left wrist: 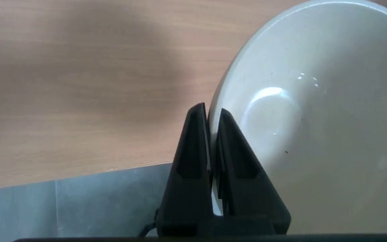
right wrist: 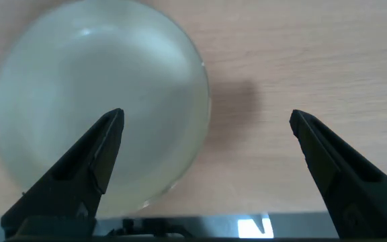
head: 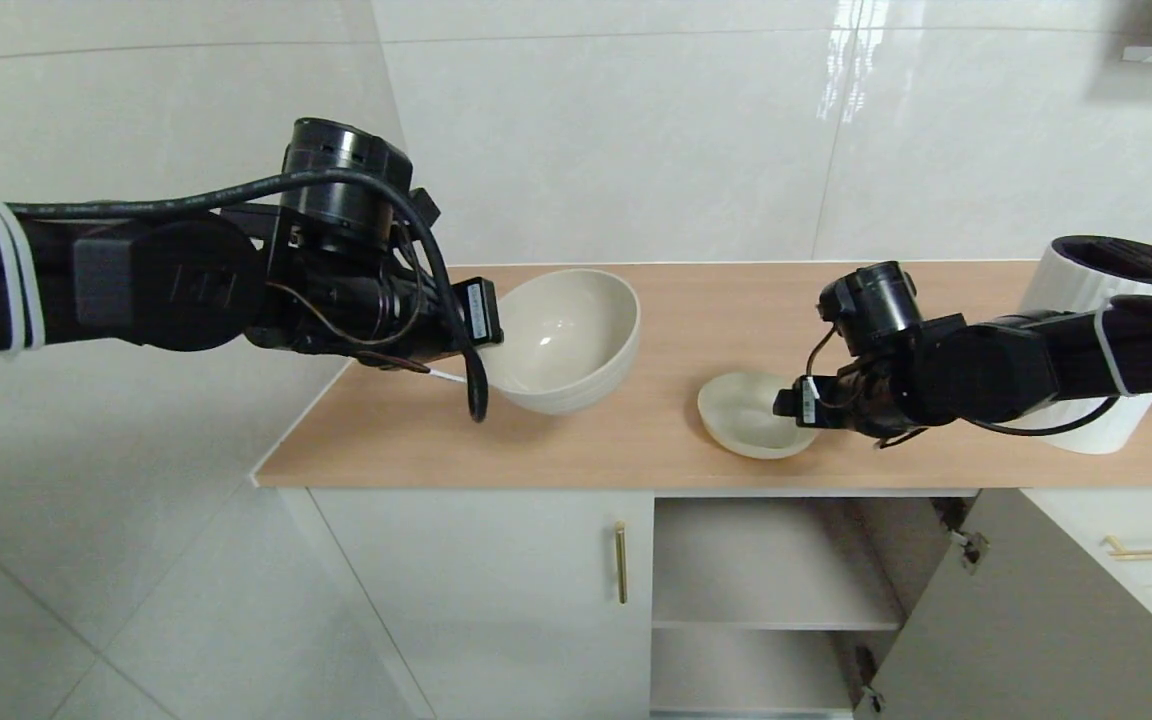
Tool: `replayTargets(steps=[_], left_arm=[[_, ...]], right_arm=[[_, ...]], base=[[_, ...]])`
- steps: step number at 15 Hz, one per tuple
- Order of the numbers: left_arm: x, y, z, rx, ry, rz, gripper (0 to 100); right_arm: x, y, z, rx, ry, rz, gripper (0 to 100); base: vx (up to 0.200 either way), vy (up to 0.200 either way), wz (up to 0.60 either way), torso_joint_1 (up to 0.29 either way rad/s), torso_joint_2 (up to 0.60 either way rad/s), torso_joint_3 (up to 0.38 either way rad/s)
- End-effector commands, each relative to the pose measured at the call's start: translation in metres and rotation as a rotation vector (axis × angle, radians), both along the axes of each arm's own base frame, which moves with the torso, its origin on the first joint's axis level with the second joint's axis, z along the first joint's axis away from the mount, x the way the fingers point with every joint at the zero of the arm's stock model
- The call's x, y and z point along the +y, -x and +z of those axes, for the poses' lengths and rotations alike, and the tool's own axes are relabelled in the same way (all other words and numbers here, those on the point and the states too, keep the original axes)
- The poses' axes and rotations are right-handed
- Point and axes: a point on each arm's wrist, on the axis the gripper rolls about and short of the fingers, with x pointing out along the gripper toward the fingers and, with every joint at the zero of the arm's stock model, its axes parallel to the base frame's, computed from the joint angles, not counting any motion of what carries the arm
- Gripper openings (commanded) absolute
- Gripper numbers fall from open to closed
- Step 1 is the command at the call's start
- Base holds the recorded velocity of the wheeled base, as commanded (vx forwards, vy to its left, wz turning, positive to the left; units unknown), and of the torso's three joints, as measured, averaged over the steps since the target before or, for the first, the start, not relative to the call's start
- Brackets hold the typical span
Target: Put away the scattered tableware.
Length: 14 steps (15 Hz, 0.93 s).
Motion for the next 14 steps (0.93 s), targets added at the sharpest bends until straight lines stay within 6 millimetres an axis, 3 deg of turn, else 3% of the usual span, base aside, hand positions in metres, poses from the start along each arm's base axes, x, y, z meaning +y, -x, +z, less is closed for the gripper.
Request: replayTargets(steps=[1,5,6,11,14], left_arm=[[0.002,0.005,0.005,-0.01,0.005,-0.002,0],[0.002,0.006,0.005,-0.011,0.006,-0.002,0],[0.002,0.006,0.005,-0.009,0.005,-0.002,0],[0.002,0.006,0.005,-0.009,0.008,0.0,0],[0.004,0.012,0.006,-0.006,0.007,-0.002,0]], right_arm=[[0.002,-0.009,-0.015,0.025,0.0,-0.013,100],[-0.003,-0.016,-0.016,0.021,-0.012,-0.034,100],[-0.003,-0.016,-0.017,0.023,-0.015,-0.034,0],[-0.003,-0.015,-0.012,0.014,-0.037,-0.039,0],[-0.006,-0.003,0.01,-0.016,-0.073,-0.037,0]], base=[[0.0,0.0,0.0,0.0,0.0,0.0],[0.0,0.0,0.0,0.0,0.0,0.0],[0.0,0.0,0.0,0.0,0.0,0.0],[0.0,0.0,0.0,0.0,0.0,0.0],[0.0,0.0,0.0,0.0,0.0,0.0]])
